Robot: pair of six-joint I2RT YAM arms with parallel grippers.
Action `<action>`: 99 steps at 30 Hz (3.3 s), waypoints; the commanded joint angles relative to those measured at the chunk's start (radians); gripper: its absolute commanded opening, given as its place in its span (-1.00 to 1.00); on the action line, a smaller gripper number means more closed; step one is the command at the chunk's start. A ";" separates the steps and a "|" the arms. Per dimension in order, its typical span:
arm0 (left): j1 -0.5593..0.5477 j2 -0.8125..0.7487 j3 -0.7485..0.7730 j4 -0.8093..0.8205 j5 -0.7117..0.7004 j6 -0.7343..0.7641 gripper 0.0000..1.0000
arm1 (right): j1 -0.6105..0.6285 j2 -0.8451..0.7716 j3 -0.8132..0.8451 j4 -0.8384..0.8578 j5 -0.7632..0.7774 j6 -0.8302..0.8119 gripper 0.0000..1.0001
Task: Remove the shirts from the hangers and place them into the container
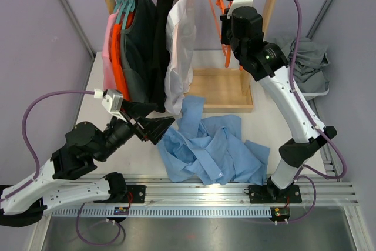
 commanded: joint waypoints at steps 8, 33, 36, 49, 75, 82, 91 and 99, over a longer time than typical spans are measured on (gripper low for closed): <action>-0.005 0.008 0.012 0.059 -0.004 0.007 0.98 | -0.006 -0.093 -0.099 -0.039 -0.010 0.030 -0.57; -0.003 0.068 0.003 0.010 -0.049 -0.008 0.98 | 0.407 -0.571 -1.257 0.263 -0.327 0.493 0.99; -0.003 0.080 0.014 0.001 -0.047 -0.008 0.98 | 0.433 -0.496 -1.253 0.298 -0.326 0.505 0.99; -0.003 0.054 0.001 -0.018 -0.076 -0.013 0.98 | 0.533 -0.055 -1.331 0.348 -0.265 0.674 0.99; -0.003 0.026 -0.009 -0.039 -0.064 -0.027 0.98 | 0.418 -0.348 -1.339 -0.328 0.458 1.239 -1.00; -0.003 0.051 0.001 -0.042 -0.032 -0.031 0.98 | 0.064 -0.642 -1.236 -0.234 0.579 0.794 -1.00; -0.003 0.075 0.024 -0.047 -0.004 -0.036 0.98 | -0.512 -0.531 -0.891 0.053 0.309 0.544 -1.00; -0.003 0.057 0.052 -0.073 0.005 -0.030 0.98 | -0.656 -0.128 -0.291 0.156 0.121 0.449 -1.00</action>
